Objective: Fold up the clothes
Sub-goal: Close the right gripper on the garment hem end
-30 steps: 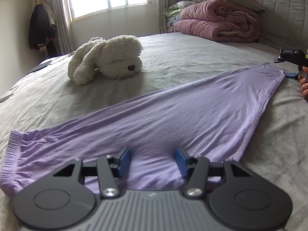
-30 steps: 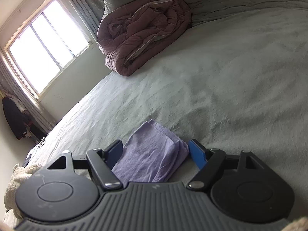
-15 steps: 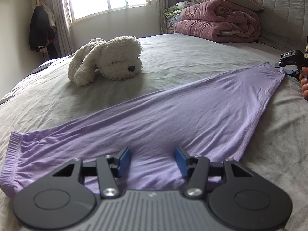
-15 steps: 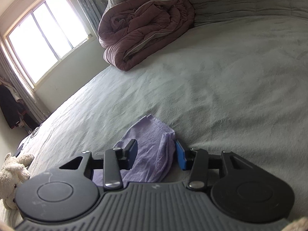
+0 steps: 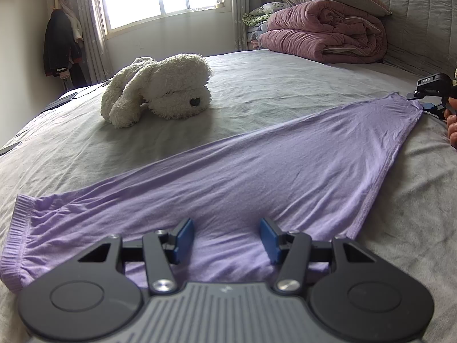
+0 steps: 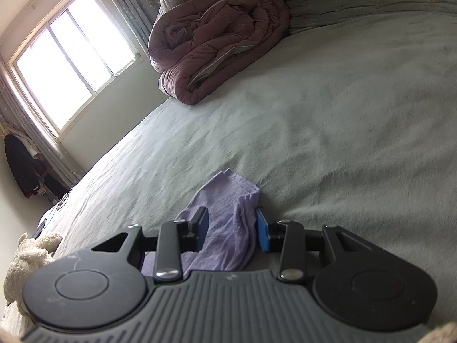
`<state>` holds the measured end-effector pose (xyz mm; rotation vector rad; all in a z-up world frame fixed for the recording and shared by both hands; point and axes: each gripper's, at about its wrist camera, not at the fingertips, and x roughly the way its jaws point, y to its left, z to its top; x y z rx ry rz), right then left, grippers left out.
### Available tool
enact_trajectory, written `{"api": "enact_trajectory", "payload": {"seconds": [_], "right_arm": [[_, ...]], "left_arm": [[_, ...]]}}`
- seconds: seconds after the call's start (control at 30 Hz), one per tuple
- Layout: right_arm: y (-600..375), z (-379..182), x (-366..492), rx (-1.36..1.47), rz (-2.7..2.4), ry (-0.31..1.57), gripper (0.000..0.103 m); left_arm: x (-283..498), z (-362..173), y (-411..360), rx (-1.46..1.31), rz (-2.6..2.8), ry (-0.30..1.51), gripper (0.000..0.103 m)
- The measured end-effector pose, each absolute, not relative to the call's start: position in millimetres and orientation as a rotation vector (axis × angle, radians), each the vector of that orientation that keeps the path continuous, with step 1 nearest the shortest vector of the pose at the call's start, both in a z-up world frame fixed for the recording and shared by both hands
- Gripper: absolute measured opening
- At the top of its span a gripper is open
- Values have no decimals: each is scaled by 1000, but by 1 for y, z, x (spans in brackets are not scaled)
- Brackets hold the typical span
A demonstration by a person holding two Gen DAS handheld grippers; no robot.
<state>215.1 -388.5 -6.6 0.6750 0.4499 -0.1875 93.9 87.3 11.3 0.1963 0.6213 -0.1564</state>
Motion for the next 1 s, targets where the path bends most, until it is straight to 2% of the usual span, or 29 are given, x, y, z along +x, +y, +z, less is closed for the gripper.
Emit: {"api": "enact_trajectory", "payload": {"seconds": [0.17,0.83,1.0], "right_arm": [[-396,-8,213,731,-164,453,40],[-384,-2,216,642,-171,503,38],[-400,-11,211,807,-126,461,37]], "left_arm": [[94,11,87,195,-157,621,54],[93,11,88,196,-158,618,54],[93,11,88,196,-158,618,54]]}}
